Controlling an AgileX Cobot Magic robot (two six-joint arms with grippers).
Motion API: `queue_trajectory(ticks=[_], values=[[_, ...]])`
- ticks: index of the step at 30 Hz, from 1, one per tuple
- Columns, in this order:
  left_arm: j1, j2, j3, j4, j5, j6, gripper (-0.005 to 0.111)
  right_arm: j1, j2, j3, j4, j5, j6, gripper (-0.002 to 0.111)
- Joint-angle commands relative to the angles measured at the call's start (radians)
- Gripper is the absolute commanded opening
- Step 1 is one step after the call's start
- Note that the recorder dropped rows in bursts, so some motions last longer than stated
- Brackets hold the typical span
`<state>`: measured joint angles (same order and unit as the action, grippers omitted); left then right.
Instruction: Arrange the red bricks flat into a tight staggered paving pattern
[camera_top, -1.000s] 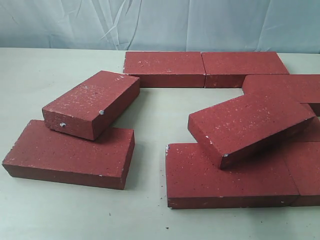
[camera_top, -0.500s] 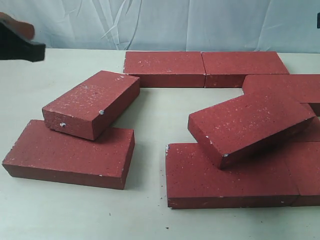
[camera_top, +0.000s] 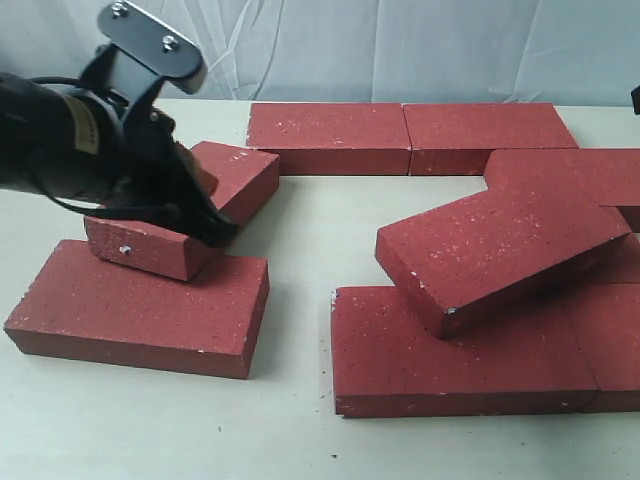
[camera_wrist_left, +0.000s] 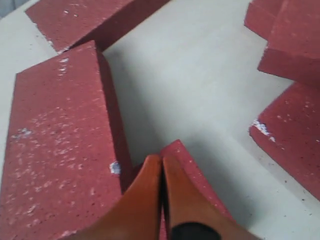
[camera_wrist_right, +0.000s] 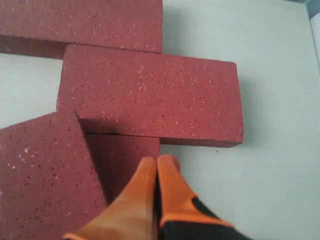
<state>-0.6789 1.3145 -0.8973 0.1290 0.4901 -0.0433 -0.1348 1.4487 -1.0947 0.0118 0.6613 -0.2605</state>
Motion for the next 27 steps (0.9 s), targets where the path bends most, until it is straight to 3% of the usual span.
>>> queue_trajectory(ticks=[1,8,27], values=[[-0.066,0.097,-0.051,-0.015,0.028,0.001,0.0,-0.017,0.084,-0.012,0.061,0.014,-0.124,-0.001],[-0.132,0.25,-0.102,-0.025,0.03,0.001,0.0,-0.017,0.208,-0.1,0.061,0.134,-0.147,-0.001],[-0.202,0.555,-0.349,-0.065,0.062,0.001,0.0,-0.015,0.308,-0.102,0.051,0.137,-0.157,-0.001]])
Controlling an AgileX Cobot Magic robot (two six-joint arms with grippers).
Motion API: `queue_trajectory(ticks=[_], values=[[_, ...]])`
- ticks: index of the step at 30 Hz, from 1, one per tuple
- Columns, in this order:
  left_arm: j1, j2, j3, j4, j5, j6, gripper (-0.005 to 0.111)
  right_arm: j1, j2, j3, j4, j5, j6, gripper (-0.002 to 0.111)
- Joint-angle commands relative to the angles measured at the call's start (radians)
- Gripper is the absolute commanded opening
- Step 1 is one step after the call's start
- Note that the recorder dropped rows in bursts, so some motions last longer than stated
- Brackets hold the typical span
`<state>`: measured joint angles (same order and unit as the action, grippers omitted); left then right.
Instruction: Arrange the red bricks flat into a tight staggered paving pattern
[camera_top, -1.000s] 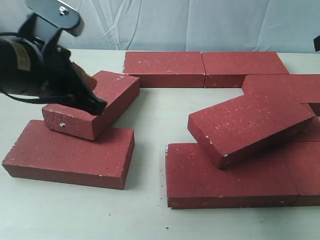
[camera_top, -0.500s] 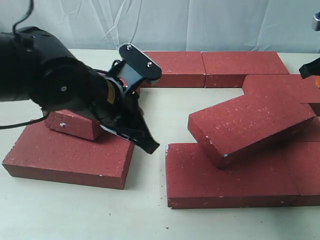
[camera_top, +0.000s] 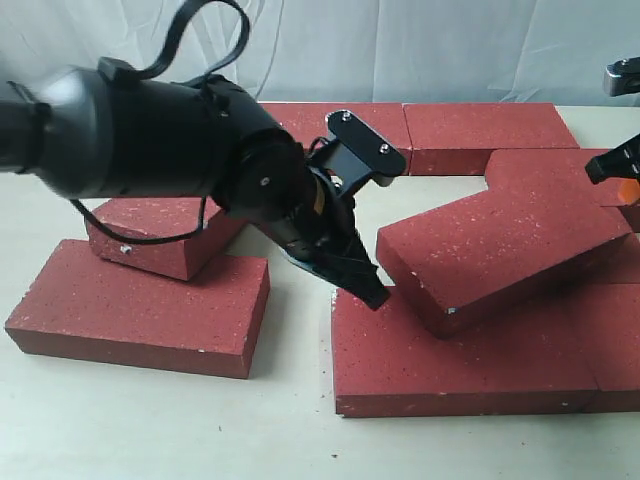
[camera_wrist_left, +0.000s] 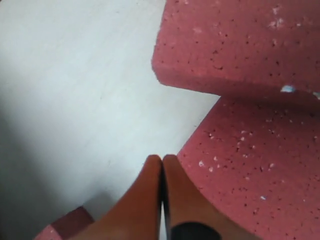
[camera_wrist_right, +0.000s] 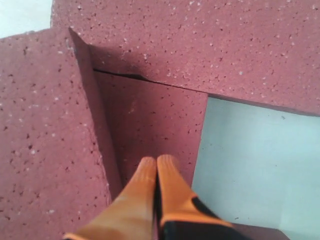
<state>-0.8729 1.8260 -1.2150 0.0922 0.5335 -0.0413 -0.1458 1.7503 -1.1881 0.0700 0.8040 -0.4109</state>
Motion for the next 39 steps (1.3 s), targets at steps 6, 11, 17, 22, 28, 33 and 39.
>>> queue_trajectory(ticks=[6,11,17,22,28,33,39], values=[[-0.008,0.083,-0.075,-0.136,0.031,0.068,0.0,-0.004,0.011,-0.009,-0.008,-0.005,-0.011,-0.001],[-0.008,0.085,-0.091,-0.262,0.026,0.139,0.0,-0.004,0.011,-0.009,0.037,-0.005,-0.051,-0.001],[-0.008,0.097,-0.094,-0.282,0.02,0.138,0.0,-0.004,0.011,-0.009,0.046,-0.002,-0.06,-0.001],[-0.008,0.11,-0.094,-0.312,-0.001,0.14,0.0,-0.004,0.079,-0.009,0.046,-0.006,-0.07,-0.001],[-0.008,0.115,-0.094,-0.349,-0.016,0.157,0.0,-0.002,0.079,-0.009,0.155,0.035,-0.153,-0.001],[-0.006,0.11,-0.094,-0.304,-0.033,0.157,0.0,-0.002,0.052,-0.009,0.243,0.084,-0.217,-0.001],[0.015,0.045,-0.094,-0.257,-0.001,0.151,0.0,0.0,-0.014,-0.009,0.296,0.094,-0.217,-0.001]])
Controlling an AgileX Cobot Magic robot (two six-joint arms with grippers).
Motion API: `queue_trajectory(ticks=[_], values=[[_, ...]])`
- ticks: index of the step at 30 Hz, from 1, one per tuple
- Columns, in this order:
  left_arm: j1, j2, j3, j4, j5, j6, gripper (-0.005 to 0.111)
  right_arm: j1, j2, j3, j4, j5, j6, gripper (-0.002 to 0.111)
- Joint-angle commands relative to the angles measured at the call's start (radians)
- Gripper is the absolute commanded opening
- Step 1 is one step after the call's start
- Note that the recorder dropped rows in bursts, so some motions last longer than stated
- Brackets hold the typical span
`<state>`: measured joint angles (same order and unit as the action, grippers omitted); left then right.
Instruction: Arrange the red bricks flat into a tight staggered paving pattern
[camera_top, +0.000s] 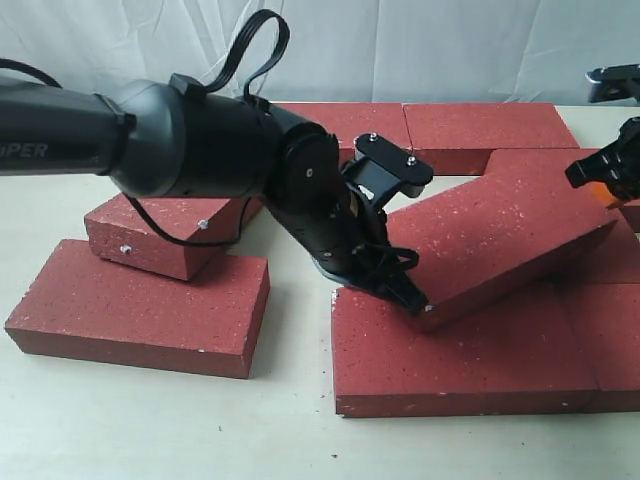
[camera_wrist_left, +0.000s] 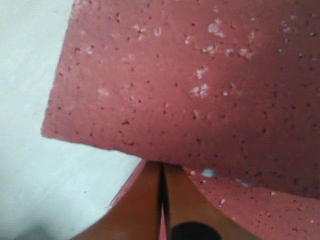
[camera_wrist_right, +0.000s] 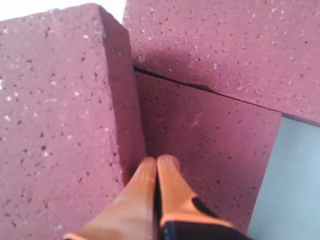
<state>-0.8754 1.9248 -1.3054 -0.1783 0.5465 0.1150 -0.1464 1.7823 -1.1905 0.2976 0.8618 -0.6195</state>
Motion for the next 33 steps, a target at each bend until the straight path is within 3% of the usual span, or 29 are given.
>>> queue_trajectory(ticks=[1,11,16,33], values=[[0.029,-0.069,-0.003,0.018,-0.004,-0.005,0.0,0.008,-0.054,-0.006,0.074,0.04,-0.008,-0.001],[0.181,-0.15,-0.003,0.087,0.13,-0.005,0.0,0.204,-0.078,-0.006,0.09,0.026,-0.008,-0.001],[0.239,-0.15,-0.003,0.116,0.13,0.001,0.0,0.266,-0.078,-0.006,0.094,-0.004,-0.008,-0.001],[0.32,-0.064,-0.003,0.158,0.057,0.0,0.0,0.294,-0.078,-0.011,0.183,-0.069,-0.004,-0.001]])
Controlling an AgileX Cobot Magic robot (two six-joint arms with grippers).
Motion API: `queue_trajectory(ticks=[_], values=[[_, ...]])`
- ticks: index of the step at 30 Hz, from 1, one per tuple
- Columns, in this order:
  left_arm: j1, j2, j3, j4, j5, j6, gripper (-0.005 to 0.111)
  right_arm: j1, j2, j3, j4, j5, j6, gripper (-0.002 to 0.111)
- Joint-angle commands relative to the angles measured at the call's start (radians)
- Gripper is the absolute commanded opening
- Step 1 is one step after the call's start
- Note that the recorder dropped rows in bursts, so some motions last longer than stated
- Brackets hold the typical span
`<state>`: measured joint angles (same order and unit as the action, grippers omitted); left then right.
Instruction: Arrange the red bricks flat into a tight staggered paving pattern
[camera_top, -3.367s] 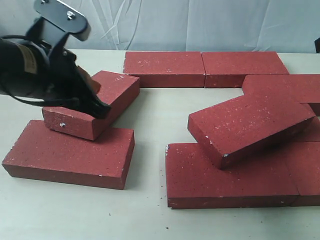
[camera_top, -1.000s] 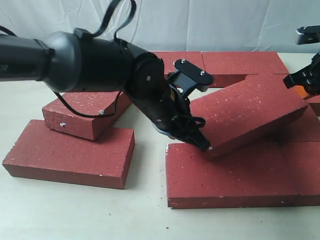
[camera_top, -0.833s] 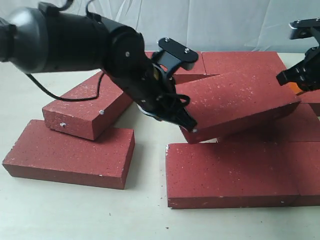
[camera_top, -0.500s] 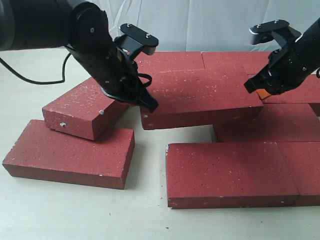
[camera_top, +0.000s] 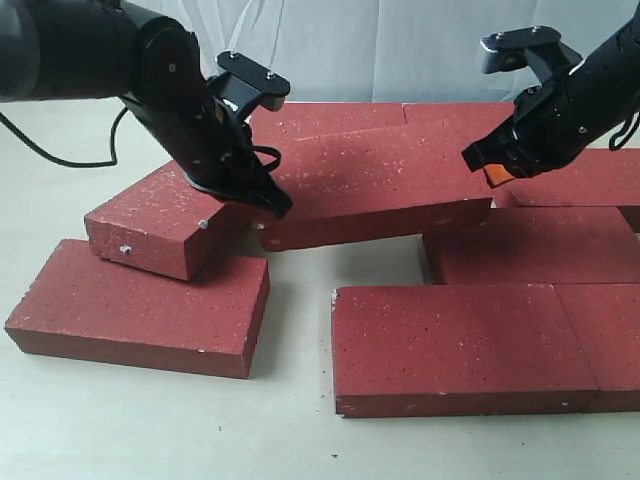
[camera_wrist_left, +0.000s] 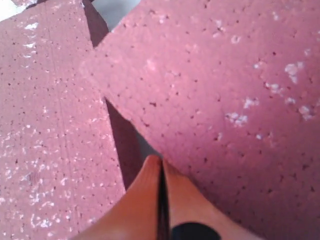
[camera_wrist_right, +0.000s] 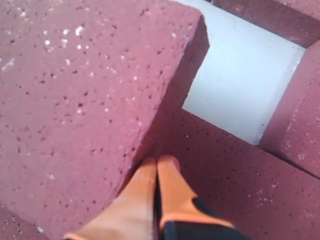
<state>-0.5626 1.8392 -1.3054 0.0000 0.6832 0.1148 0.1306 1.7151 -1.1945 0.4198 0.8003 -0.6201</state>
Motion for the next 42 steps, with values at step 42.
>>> queue_trajectory(ticks=[42], values=[[0.136,0.053,-0.003,0.097,-0.127,-0.061,0.0,0.168,0.278,-0.239,-0.25,-0.003,0.212,-0.001]])
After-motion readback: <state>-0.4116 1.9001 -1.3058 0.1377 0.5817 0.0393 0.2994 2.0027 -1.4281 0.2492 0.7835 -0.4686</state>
